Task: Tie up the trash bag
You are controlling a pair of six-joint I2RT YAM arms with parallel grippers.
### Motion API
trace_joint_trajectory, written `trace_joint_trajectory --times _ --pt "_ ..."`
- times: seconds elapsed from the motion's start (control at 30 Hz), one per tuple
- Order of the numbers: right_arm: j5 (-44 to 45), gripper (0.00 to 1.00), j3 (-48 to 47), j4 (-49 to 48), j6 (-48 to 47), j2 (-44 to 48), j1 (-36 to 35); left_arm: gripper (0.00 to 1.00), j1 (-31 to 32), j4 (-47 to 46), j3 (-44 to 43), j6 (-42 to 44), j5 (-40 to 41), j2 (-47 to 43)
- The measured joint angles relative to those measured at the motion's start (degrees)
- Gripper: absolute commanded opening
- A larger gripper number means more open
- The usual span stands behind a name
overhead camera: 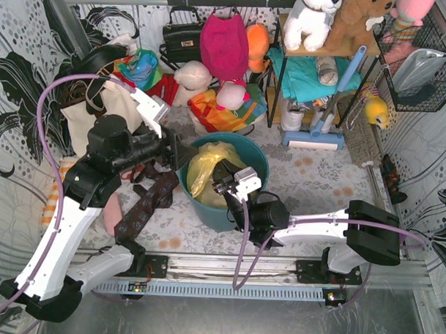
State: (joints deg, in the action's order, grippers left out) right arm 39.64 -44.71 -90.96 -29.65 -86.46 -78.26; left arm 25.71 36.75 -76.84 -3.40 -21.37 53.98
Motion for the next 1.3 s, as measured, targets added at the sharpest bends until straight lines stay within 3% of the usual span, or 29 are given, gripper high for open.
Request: trace_joint_trajectory --times 0.1,0.3,0.4,0.7,0.83,1.0,1.3 --pt "0.0 0.0 0.0 0.0 0.0 0.2 0.0 0.68 -1.4 -1.3 2.7 0.7 -6.8 -1.6" --pt "-0.2 0.0 0.0 0.0 0.0 0.4 0.0 0.78 -2.2 -5.3 9.0 0.6 -17.6 -5.2" --pt "-0.2 0.0 0.0 0.0 0.0 0.4 0.0 0.77 -2.3 -8.0 11.6 -0.2 -21.4 -6.0" --pt "-0.2 0.0 0.0 0.0 0.0 0.4 0.0 0.27 -2.4 -13.5 14.5 -2.3 -28.7 -6.1" --pt "-0.4 0.0 0.0 0.0 0.1 0.4 0.0 0.15 -2.4 -15.2 16.0 -3.1 -31.1 -6.3" --pt "-1.0 0.0 0.0 0.1 0.2 0.2 0.0 0.07 -2.4 -16.3 18.2 -4.6 -33.4 -8.1" --pt "-3.2 0.0 0.0 0.0 0.5 -1.3 0.0 0.06 -2.4 -19.3 23.2 -8.1 -36.3 -11.5"
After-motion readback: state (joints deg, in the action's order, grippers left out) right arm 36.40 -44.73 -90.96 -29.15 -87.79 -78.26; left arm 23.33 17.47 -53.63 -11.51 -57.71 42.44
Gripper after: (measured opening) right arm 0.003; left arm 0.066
